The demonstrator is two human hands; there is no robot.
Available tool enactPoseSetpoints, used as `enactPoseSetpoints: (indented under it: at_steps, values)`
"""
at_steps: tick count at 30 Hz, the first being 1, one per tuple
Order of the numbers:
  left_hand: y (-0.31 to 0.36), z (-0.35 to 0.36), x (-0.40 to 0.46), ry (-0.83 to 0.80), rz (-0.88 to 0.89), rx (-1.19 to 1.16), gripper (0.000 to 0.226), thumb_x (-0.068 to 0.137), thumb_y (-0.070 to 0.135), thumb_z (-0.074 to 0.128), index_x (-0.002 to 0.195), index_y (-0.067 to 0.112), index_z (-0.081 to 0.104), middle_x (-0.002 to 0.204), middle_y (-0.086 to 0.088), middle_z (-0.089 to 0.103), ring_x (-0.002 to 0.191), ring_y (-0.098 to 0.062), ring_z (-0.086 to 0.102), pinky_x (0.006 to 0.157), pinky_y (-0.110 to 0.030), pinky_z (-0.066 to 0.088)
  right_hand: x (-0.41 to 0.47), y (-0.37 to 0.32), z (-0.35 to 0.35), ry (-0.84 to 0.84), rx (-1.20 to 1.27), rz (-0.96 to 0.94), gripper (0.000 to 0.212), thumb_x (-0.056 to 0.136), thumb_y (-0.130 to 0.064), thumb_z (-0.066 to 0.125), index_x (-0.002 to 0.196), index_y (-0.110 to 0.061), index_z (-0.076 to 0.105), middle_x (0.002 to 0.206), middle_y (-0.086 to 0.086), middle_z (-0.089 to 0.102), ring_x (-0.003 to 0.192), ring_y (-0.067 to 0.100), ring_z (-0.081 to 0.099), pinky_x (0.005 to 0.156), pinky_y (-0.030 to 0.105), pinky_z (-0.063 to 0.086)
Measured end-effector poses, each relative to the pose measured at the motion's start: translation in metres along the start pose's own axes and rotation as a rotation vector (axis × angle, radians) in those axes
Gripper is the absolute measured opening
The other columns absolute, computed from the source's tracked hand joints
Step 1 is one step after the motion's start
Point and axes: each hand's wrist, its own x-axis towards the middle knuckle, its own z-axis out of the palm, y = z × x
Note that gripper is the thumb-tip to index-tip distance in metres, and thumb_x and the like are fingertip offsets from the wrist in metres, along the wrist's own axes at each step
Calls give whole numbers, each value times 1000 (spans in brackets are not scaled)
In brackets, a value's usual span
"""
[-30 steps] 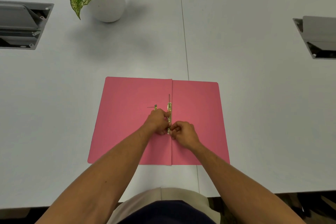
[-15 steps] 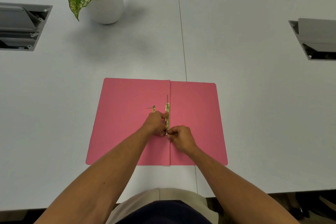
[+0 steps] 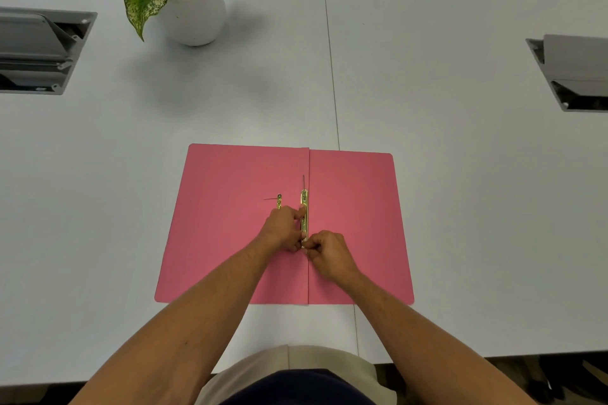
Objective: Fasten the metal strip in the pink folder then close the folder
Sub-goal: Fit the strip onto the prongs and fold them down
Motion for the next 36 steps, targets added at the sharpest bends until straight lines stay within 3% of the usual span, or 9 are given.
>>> enactPoseSetpoints:
  at_steps: [2, 7, 10, 15, 22, 27, 32, 36]
  values:
    - [0, 1, 1, 5, -1, -17, 59, 86, -7, 59, 139, 14, 48, 92, -17, 64, 72, -36, 71, 72, -48, 61, 0, 1, -1, 5, -9, 2, 14, 79, 1, 63, 78, -5, 75, 74, 12, 72, 69, 23, 62, 65, 27, 48]
    - [-4, 3, 3, 13, -1, -53, 55, 88, -6, 58, 138, 15, 49, 86, -12, 63, 60, -21, 63, 70, -46, 62, -1, 0, 2, 24, 6, 32, 12, 79, 0, 64, 76, -6, 74, 73, 10, 70, 64, 18, 57, 63, 22, 43]
    - [-6, 4, 4, 24, 1, -79, 50, 90, -3, 56, 136, 16, 52, 85, -13, 64, 59, -22, 62, 68, -45, 62, -4, 0, 5, 45, 21, 53, 9, 79, -3, 67, 75, -9, 73, 71, 5, 67, 64, 16, 56, 63, 23, 43]
    - [-7, 5, 4, 27, 1, -81, 52, 90, -2, 56, 137, 18, 50, 83, -11, 64, 58, -20, 61, 68, -43, 62, -7, 2, 7, 65, 44, 53, 5, 79, -7, 71, 79, -9, 74, 78, 7, 67, 67, 17, 59, 67, 31, 52]
    - [-10, 7, 5, 31, 15, -88, 50, 92, 1, 56, 138, 18, 49, 88, -13, 64, 65, -24, 63, 71, -44, 61, -11, 3, 9, 48, 41, 62, 8, 81, -9, 70, 86, -9, 75, 88, 11, 66, 77, 22, 62, 74, 36, 54]
    - [-10, 6, 3, 29, 18, -88, 50, 93, 4, 55, 140, 19, 47, 90, -13, 65, 64, -21, 63, 69, -39, 62, -17, 6, 9, -1, 63, 43, 10, 80, -10, 72, 89, -10, 76, 89, 8, 68, 76, 16, 61, 74, 28, 53]
    - [-14, 5, -1, 37, 68, -107, 55, 92, -1, 55, 141, 21, 45, 86, -12, 66, 62, -20, 64, 67, -36, 62, -18, 8, 5, 43, 109, 60, 8, 80, -10, 72, 88, -12, 74, 86, 4, 69, 68, 5, 57, 62, 4, 42]
    - [-32, 8, -12, 42, 183, -227, 56, 87, -3, 60, 139, 15, 48, 73, -15, 66, 61, -24, 66, 67, -43, 62, -16, 2, 4, 167, 180, 129, 17, 82, -6, 67, 97, -14, 68, 71, -6, 66, 64, 6, 59, 58, 4, 43]
